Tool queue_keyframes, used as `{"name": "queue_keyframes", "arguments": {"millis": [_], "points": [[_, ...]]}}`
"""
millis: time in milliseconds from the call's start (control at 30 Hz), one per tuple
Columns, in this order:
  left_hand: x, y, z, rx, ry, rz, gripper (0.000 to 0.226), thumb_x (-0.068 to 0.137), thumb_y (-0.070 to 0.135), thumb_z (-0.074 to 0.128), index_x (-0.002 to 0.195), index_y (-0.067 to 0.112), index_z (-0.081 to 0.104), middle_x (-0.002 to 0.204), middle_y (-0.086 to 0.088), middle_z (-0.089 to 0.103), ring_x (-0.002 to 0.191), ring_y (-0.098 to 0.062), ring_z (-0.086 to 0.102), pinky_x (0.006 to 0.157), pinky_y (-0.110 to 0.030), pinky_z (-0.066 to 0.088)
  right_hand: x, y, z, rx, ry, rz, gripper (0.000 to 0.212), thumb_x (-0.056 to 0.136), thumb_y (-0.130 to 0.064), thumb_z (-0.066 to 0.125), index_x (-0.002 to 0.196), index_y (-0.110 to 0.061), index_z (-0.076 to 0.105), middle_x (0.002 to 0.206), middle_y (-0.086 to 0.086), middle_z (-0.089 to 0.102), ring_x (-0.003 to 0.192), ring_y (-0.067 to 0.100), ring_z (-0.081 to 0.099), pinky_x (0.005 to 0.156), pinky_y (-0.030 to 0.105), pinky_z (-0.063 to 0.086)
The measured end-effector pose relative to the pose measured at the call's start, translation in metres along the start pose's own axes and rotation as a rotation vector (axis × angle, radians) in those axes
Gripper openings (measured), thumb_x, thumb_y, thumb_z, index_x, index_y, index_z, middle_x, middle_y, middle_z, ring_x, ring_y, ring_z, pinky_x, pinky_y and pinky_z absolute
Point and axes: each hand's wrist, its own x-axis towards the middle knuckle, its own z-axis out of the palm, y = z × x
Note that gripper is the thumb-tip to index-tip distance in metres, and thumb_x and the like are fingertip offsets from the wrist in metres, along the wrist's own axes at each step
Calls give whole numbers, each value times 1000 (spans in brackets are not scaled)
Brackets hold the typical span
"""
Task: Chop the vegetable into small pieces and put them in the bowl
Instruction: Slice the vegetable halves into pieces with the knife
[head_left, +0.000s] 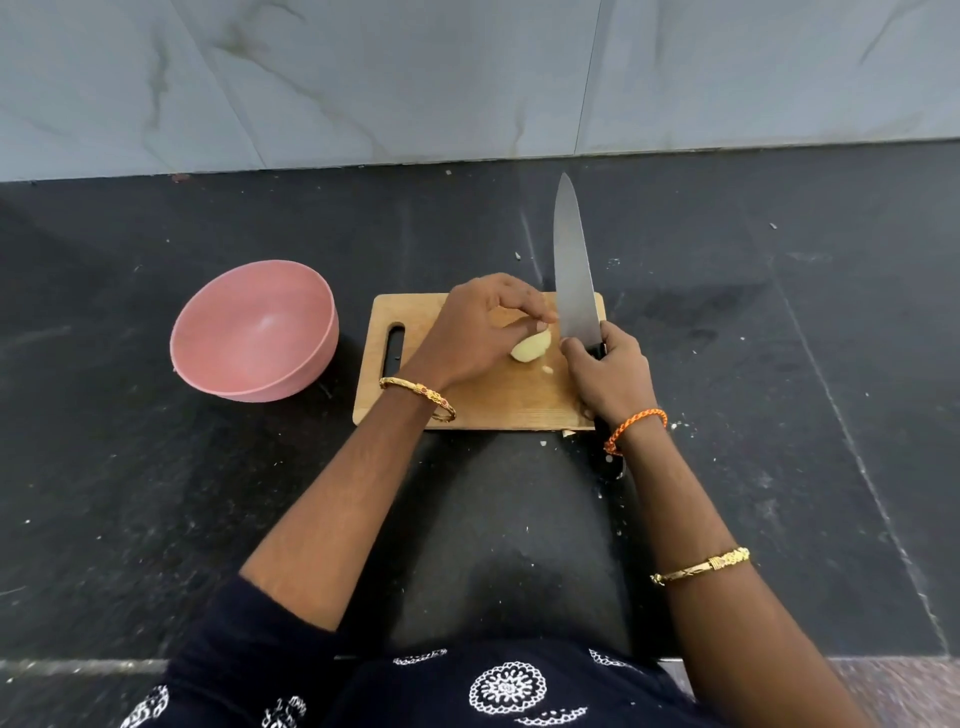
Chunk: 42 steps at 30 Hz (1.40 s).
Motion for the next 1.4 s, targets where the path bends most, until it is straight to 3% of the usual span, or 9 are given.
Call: {"name": "queue_keyframes", "arguments": {"millis": [167,333,467,600,700,867,967,1133,1400], "points": [[-1,-2,-8,6,30,-6,41,77,32,73,116,27,63,119,11,56,109,-1,49,85,-6,33,-2,2,-2,31,21,29,17,84,-22,55,82,-6,57,63,0,50,52,20,45,48,31,42],[4,-8,-4,272,-222,-121,45,81,27,69,124,16,57,119,-1,61,100,-8,54,82,-17,38,-5,4,-3,46,31,44,12,84,-22,54,76,-12,54,62,-1,48,51,19,45,47,31,40],[3,-8,4,284,-49,-72,35,78,18,73,112,16,65,106,-1,61,81,-9,56,74,-19,43,-7,6,-4,56,56,45,14,84,-20,54,81,-6,56,63,2,48,53,18,44,48,28,40],[-4,-5,21,311,153,2,31,77,13,73,107,11,66,101,-3,56,85,-13,53,78,-23,48,-7,6,-5,75,75,45,11,83,-19,53,75,-12,52,61,1,46,51,19,43,46,30,42],[-8,1,32,227,128,-21,29,78,18,73,105,10,67,100,-3,53,85,-11,50,80,-23,48,-8,8,-4,73,78,39,11,82,-20,53,75,-12,53,60,0,47,53,20,44,49,32,43],[-10,0,29,188,41,-61,19,84,9,64,102,14,70,105,-3,57,92,-10,54,81,-15,44,-17,8,-4,-67,27,-64,15,79,-15,64,88,-4,58,69,1,53,62,14,48,49,10,39],[-9,-1,23,256,-23,-61,32,85,14,63,117,16,63,118,-4,59,107,-16,54,89,-23,43,-14,5,2,-153,8,-93,28,75,-23,72,86,-5,53,71,3,55,70,22,53,60,24,45],[-7,-4,16,344,-35,-93,26,87,26,61,112,22,65,109,-1,67,99,-18,59,93,-39,45,-8,-5,9,-262,-39,-87,39,75,-37,73,82,-12,44,68,-3,48,81,29,56,72,39,51],[-6,-7,11,416,-71,-107,26,88,30,58,114,28,63,114,5,63,112,-17,51,92,-39,26,-20,-12,2,-465,-158,-43,67,56,-52,84,94,-19,39,85,-2,55,84,25,54,70,36,47]]}}
